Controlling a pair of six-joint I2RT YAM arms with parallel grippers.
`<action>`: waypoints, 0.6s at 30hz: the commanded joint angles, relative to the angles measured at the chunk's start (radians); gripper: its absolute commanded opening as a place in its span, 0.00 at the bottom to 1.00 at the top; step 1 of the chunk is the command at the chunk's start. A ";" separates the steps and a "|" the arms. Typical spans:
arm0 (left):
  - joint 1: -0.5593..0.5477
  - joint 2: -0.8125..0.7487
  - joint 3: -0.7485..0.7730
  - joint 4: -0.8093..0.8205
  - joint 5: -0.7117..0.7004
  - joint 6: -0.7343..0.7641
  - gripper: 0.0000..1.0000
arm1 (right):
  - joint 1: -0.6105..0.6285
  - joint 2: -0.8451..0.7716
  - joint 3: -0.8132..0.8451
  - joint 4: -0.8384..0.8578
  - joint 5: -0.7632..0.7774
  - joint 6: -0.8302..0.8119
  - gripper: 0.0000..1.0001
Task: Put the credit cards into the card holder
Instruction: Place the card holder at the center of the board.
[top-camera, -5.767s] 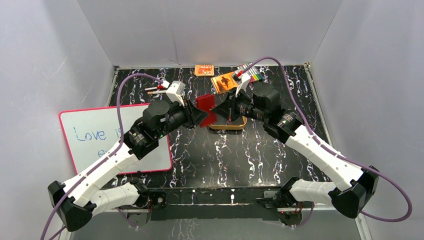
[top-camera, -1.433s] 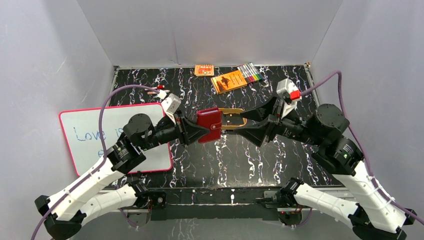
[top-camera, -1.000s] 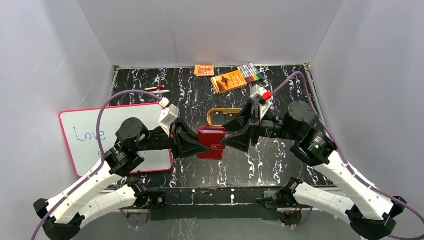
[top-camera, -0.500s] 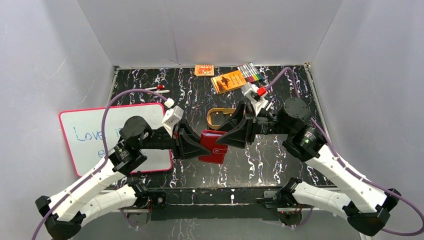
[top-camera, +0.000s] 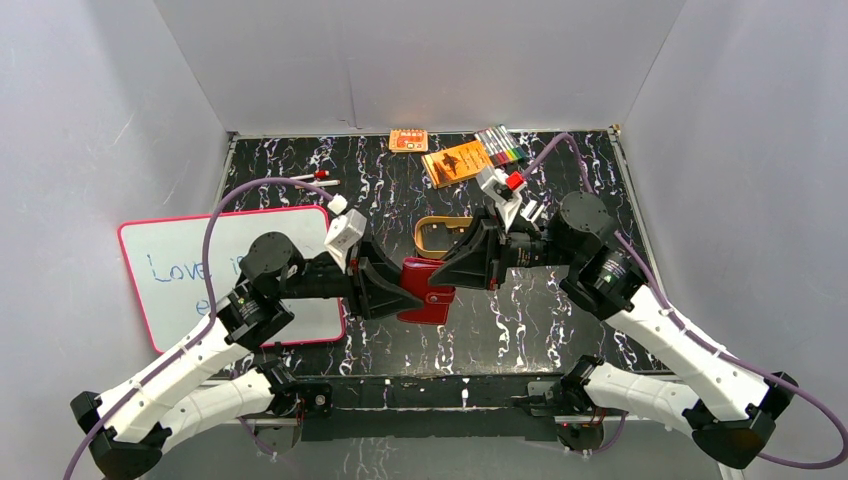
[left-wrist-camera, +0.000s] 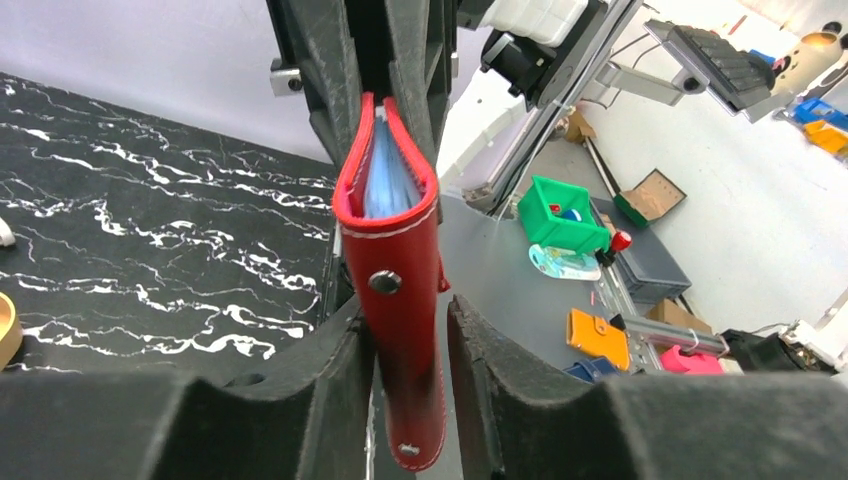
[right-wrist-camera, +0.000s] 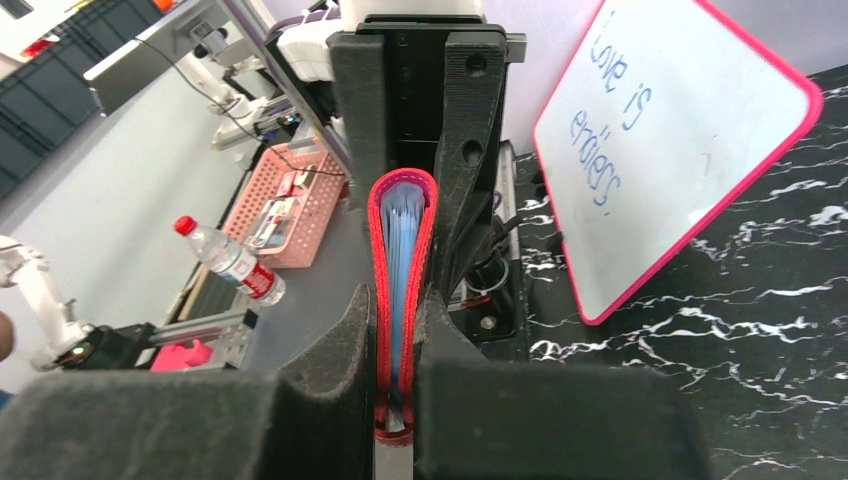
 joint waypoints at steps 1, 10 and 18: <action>-0.003 -0.015 0.002 0.079 -0.006 -0.023 0.38 | 0.002 -0.025 0.025 0.040 0.068 -0.004 0.00; -0.003 -0.081 -0.142 0.225 -0.074 -0.182 0.67 | 0.002 -0.102 -0.036 0.109 0.218 0.012 0.00; -0.003 -0.073 -0.141 0.261 -0.106 -0.207 0.63 | 0.001 -0.104 -0.039 0.102 0.200 0.026 0.00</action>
